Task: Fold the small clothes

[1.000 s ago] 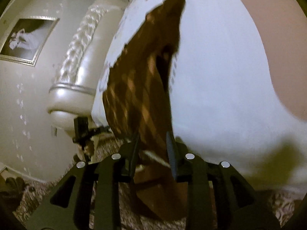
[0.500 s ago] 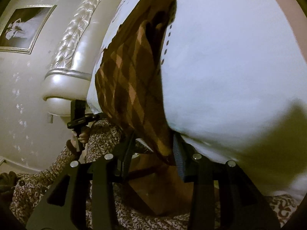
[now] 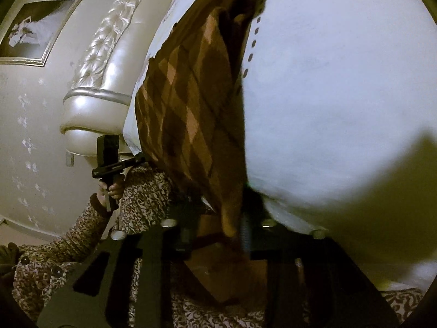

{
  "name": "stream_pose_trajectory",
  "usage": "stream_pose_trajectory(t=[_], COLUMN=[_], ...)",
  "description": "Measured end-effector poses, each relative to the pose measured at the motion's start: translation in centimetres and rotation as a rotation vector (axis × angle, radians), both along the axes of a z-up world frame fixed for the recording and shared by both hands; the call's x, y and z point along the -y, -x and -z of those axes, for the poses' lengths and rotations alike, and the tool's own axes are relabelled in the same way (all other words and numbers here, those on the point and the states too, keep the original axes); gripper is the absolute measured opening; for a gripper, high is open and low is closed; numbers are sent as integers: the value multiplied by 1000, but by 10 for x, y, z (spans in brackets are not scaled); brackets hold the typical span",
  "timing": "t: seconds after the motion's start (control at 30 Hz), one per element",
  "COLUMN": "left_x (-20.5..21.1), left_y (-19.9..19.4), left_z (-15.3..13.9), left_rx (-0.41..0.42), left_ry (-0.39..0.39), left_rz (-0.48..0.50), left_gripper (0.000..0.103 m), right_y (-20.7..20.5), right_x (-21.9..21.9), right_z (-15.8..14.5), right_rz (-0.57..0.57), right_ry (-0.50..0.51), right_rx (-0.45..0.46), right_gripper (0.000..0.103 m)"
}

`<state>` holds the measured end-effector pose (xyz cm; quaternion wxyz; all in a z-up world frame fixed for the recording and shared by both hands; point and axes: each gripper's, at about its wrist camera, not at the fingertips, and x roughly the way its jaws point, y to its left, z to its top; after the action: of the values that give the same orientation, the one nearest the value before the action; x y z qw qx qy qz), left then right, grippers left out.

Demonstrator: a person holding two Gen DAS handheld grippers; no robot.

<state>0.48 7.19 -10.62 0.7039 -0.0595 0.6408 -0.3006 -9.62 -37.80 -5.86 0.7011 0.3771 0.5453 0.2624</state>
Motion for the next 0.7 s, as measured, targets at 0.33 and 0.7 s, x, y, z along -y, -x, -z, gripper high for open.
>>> stream_pose_trajectory(t=[0.33, 0.7], left_x=[-13, -41], left_y=[0, 18], left_z=[-9, -63], left_rx=[-8, 91], left_ry=[147, 470], left_rz=[-29, -107], left_gripper=[4, 4], right_y=[-2, 26], right_x=[-9, 5], right_z=[-9, -55], right_rz=[18, 109], right_ry=[-31, -169], right_rx=[35, 141], right_gripper=[4, 3])
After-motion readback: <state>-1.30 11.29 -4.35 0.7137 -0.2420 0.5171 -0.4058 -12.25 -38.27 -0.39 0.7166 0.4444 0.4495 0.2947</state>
